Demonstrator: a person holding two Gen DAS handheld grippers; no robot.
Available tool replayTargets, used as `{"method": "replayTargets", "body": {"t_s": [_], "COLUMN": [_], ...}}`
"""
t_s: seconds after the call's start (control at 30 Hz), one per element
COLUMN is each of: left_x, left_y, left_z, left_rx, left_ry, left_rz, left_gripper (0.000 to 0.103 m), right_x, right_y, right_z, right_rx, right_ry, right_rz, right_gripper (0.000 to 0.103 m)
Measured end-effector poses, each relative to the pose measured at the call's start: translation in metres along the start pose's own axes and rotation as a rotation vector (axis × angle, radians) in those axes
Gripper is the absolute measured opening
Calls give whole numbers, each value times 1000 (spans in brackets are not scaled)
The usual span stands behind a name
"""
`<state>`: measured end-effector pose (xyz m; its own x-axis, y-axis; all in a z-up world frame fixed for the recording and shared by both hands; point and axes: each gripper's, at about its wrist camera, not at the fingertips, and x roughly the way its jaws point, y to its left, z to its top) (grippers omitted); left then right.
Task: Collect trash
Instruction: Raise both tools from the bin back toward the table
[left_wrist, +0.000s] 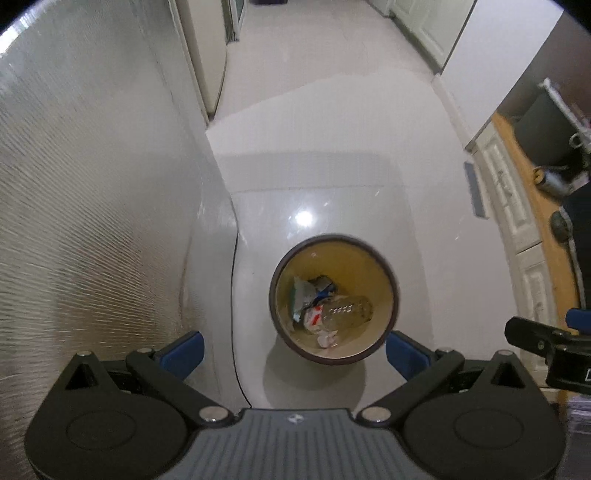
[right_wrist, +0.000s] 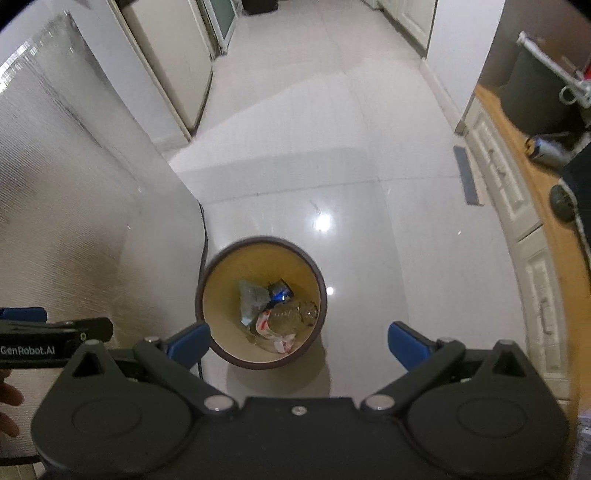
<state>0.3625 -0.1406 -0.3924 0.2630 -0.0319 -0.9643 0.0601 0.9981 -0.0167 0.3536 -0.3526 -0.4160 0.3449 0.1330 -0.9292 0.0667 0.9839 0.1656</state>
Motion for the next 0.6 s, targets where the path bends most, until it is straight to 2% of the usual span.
{"method": "replayTargets", "body": {"t_s": [0.17, 0.3, 0.6], "left_x": [-49, -92, -181], "left_y": [-9, -15, -1], "left_z": [7, 14, 14], "left_rx": [7, 27, 19], "left_ry": [-32, -88, -202], "left_rz": [-21, -36, -64], "left_gripper": [103, 103, 103], "right_x": [-61, -106, -201], "right_y": [2, 4, 6], "right_z": [9, 19, 40], "right_rx": [-8, -22, -36], "right_ry": [-49, -88, -221], "right_rz": [-11, -16, -30], "right_gripper": [103, 103, 103]}}
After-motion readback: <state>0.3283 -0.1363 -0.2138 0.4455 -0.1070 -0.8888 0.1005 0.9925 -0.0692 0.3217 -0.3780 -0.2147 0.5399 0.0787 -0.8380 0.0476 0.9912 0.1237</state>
